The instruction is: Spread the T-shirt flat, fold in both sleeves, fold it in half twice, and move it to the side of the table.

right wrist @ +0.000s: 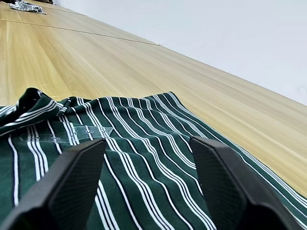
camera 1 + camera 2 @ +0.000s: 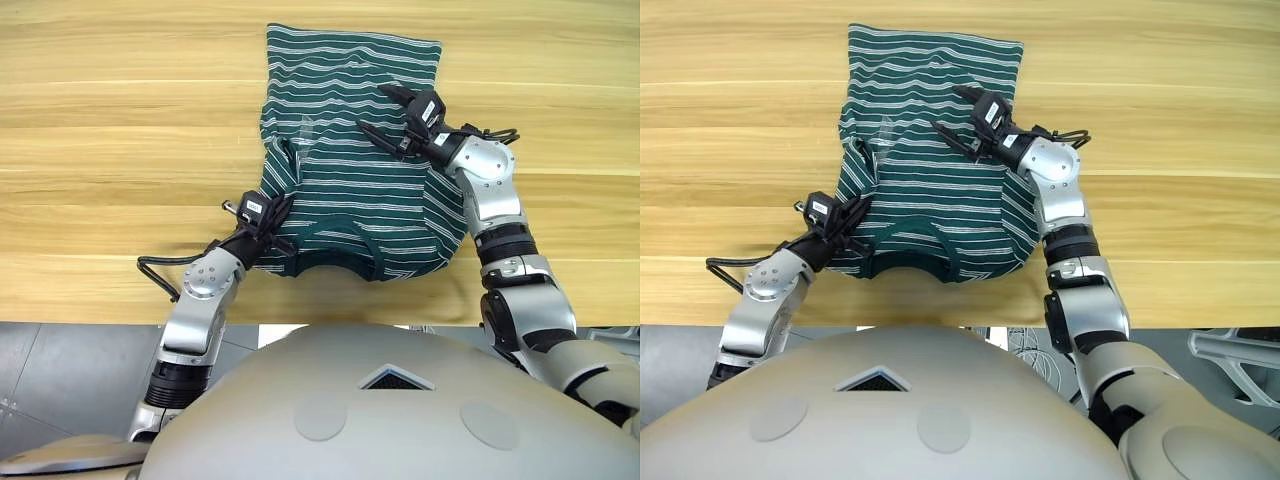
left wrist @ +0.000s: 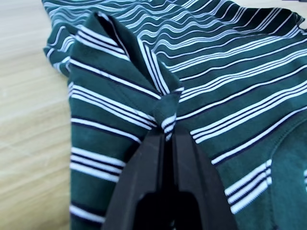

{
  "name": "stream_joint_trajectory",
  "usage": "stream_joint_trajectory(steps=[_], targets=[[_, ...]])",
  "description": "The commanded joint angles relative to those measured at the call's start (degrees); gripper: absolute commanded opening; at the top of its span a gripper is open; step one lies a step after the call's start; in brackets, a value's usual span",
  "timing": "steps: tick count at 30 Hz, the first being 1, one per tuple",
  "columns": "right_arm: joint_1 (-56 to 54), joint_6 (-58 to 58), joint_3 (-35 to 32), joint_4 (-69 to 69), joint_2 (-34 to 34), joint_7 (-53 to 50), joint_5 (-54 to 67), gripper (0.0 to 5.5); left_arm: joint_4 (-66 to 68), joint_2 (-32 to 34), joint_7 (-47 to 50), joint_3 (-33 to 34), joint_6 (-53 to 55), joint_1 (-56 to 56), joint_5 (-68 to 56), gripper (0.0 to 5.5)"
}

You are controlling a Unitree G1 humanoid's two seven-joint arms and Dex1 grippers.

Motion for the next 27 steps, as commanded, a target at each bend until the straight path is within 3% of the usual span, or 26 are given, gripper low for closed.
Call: stream_joint_trajectory(steps=[1,5,7,18,27], targets=[[0.47,0.7,0.4,-0.76,-0.29,-0.35,0.39,3.25,-0.23,1.62,1.6,-3.46,-0.02,1.46,5.9,0.02],[0.78,0.92,0.65,-0.98,-0.07,-0.53,0.38,3.25,-1.52,2.79,2.15,-4.59,-0.39,2.32,8.87,0.12],[0.74,0.98,0.76,-0.85,-0.05,-0.5,0.43,3.25,-2.66,2.89,1.88,-5.02,-0.13,3.05,9.23,0.66],[1.91,3.37,-0.95,-6.97,-1.06,-3.21,1.53,3.25,-10.51,4.7,0.49,-6.35,3.59,6.62,8.26,2.44],[8.25,9.6,-2.8,-21.08,-5.7,-4.57,3.11,3.25,-13.07,0.37,-1.88,-7.69,10.06,8.31,-3.56,3.86]])
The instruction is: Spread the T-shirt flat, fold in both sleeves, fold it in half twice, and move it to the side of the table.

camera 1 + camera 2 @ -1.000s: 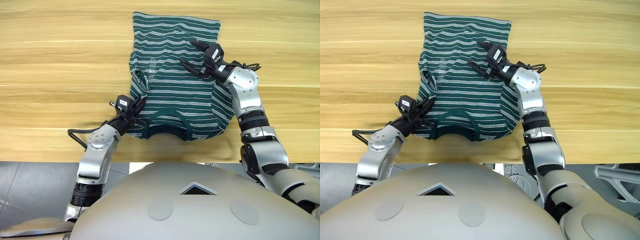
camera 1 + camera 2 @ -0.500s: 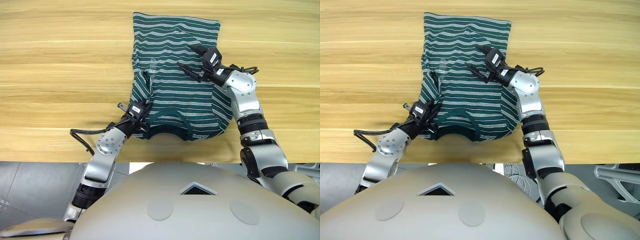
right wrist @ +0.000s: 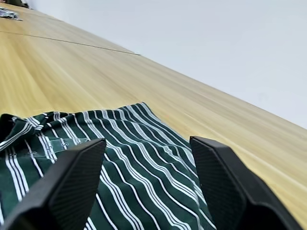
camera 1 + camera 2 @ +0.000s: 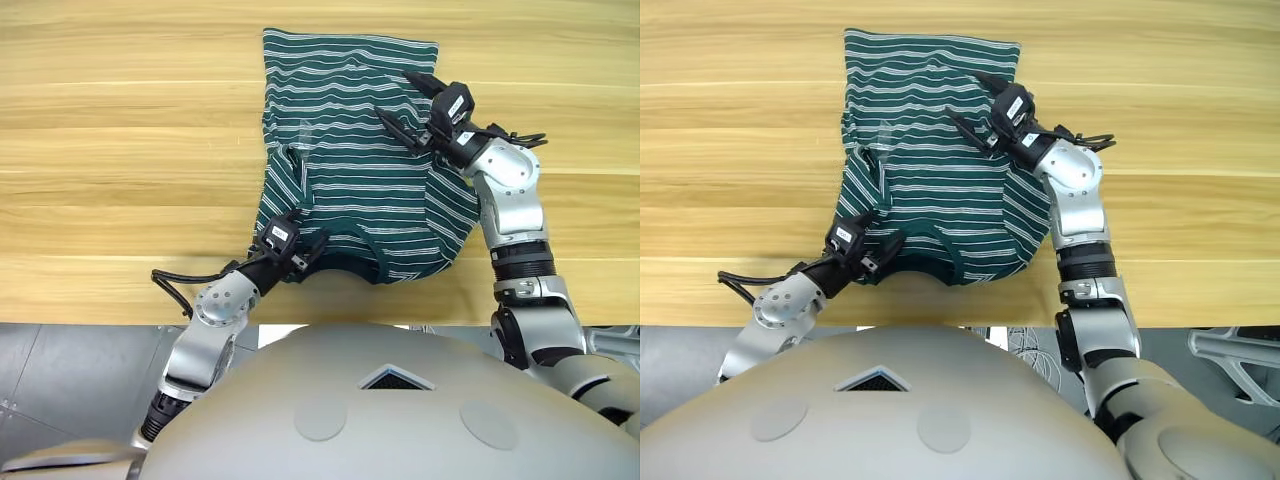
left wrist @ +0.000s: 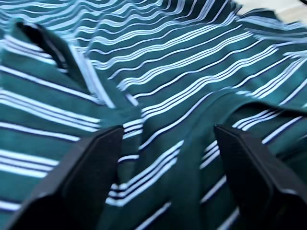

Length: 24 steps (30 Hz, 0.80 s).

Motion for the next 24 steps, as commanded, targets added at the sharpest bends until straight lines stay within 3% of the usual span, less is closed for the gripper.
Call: stream_joint_trajectory(steps=[1,9,14,18,24], targets=[[1.95,2.67,-1.26,-4.4,-2.18,-0.8,0.91,3.25,-1.96,-1.15,-0.92,0.07,2.89,0.73,-4.7,4.01],[9.63,12.23,-4.83,-14.2,-3.02,-2.3,7.3,3.25,-5.31,-2.33,0.47,1.41,4.15,2.76,-10.67,5.35],[27.9,21.09,-11.73,-30.34,-5.12,-4.29,15.1,3.25,-10.17,-0.62,-0.87,4.11,-2.88,5.36,-11.01,5.38],[37.1,24.88,-13.93,-35.66,-6.82,-3.52,18.05,3.25,-12.73,2.17,-2.9,3.62,-11.45,9.04,-7.99,5.38],[41.76,31.2,-17.62,-35.27,-6.73,-5.99,22.0,3.25,0.23,4.37,-0.56,5.78,-18.58,6.61,1.14,5.38]])
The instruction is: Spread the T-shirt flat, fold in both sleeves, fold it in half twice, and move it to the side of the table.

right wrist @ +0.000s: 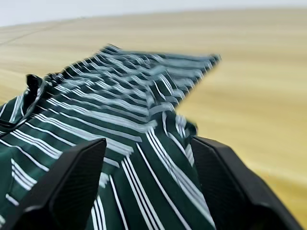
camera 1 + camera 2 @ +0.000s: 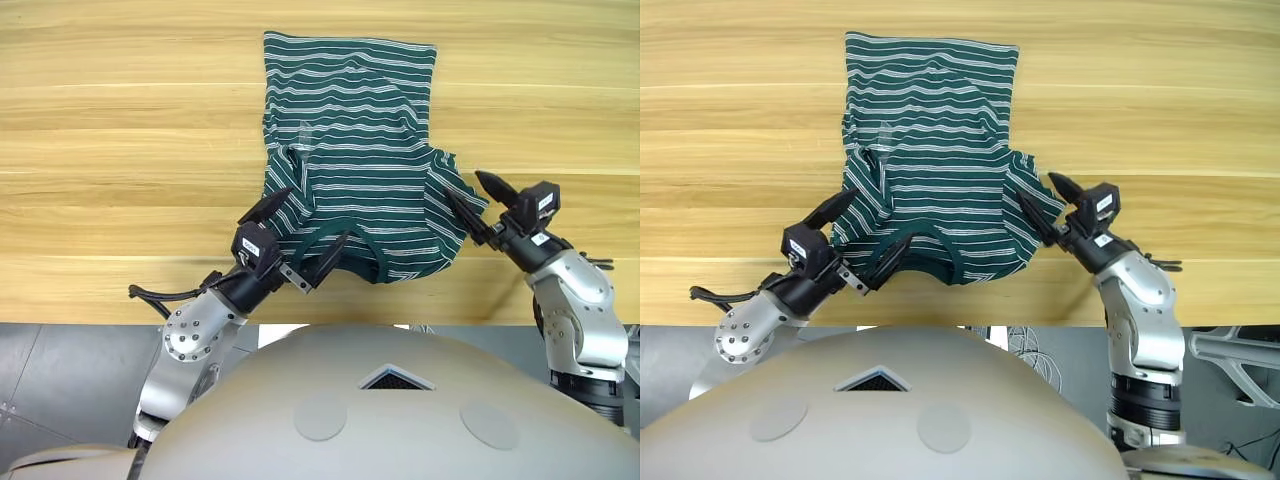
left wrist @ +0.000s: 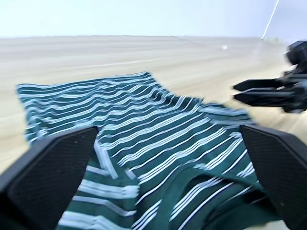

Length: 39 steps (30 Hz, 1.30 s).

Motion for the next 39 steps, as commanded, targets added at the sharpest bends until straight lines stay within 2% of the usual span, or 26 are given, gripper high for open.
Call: stream_joint_trajectory(steps=[1,9,24,33,39], targets=[[1.78,4.25,-1.71,-0.4,0.79,-4.14,0.81,3.25,10.31,0.99,1.14,1.14,-3.57,-2.34,4.69,5.38],[3.65,7.05,-2.67,0.21,3.4,-13.13,-1.81,3.25,21.89,-1.09,1.0,2.58,-8.84,-2.98,4.07,5.38],[2.7,16.04,-0.42,-1.18,4.21,-11.4,7.14,3.25,21.57,-1.6,0.65,0.74,-9.71,-1.78,4.79,5.38],[-0.23,12.23,1.07,1.76,4.08,-12.95,2.31,1.72,21.07,-1.97,0.52,0.26,-9.57,-2.33,4.54,5.4],[-1.74,10.01,0.51,2.64,4.02,-13.35,0.61,0.44,21.19,-2.21,0.69,-0.29,-9.47,-2.48,4.86,5.4]])
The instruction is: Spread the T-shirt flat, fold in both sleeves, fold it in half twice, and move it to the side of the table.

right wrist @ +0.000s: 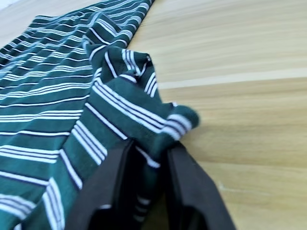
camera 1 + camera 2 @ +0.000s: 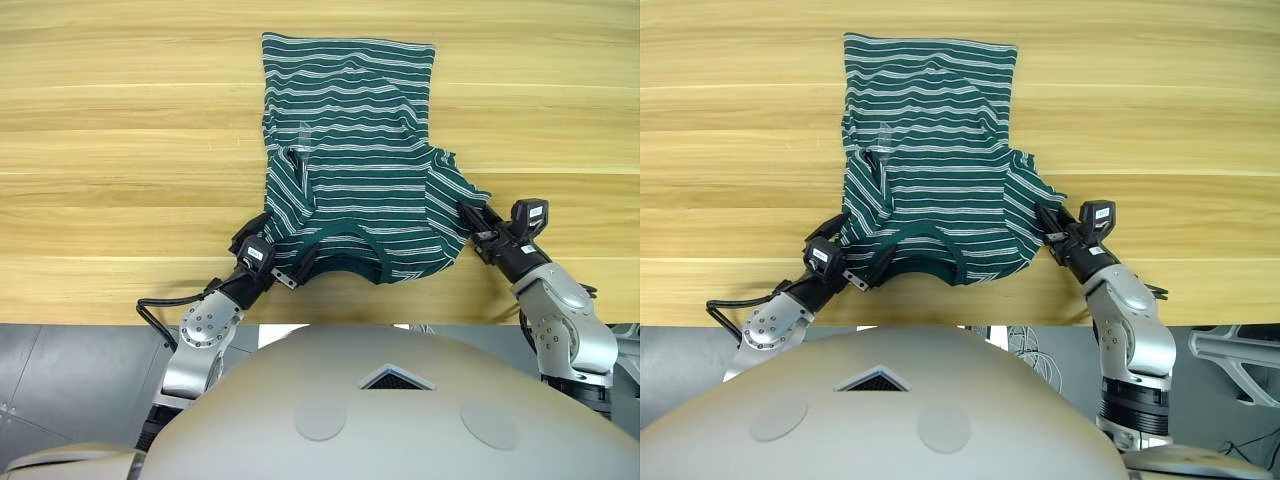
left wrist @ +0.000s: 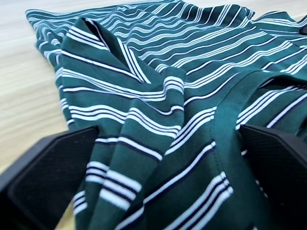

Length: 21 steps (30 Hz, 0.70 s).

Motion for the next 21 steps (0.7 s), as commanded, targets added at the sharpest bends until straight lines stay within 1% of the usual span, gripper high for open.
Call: stream_joint_trajectory(steps=[1,3,14,16,21], targets=[[-0.69,-0.67,-0.74,0.61,-0.16,-0.29,-0.76,0.3,-0.24,-0.11,0.05,-0.69,1.2,0.02,0.52,5.4],[-1.04,-0.64,-1.17,0.7,-0.21,-0.28,-0.51,0.04,-0.19,-0.1,0.0,-0.9,1.24,-0.05,0.55,5.4],[-1.59,-2.21,0.45,-1.04,-1.72,1.34,-2.72,0.04,-0.74,-0.45,0.65,-1.88,1.57,0.26,0.88,5.4],[-1.42,-3.71,1.79,-3.08,-2.88,2.03,-5.06,0.04,-0.87,-0.65,0.81,-2.12,1.74,0.13,1.07,5.4],[-2.25,-6.45,8.87,-7.24,-6.0,4.27,-11.45,0.04,-1.28,-1.33,1.82,-3.18,1.88,0.02,2.11,5.4]])
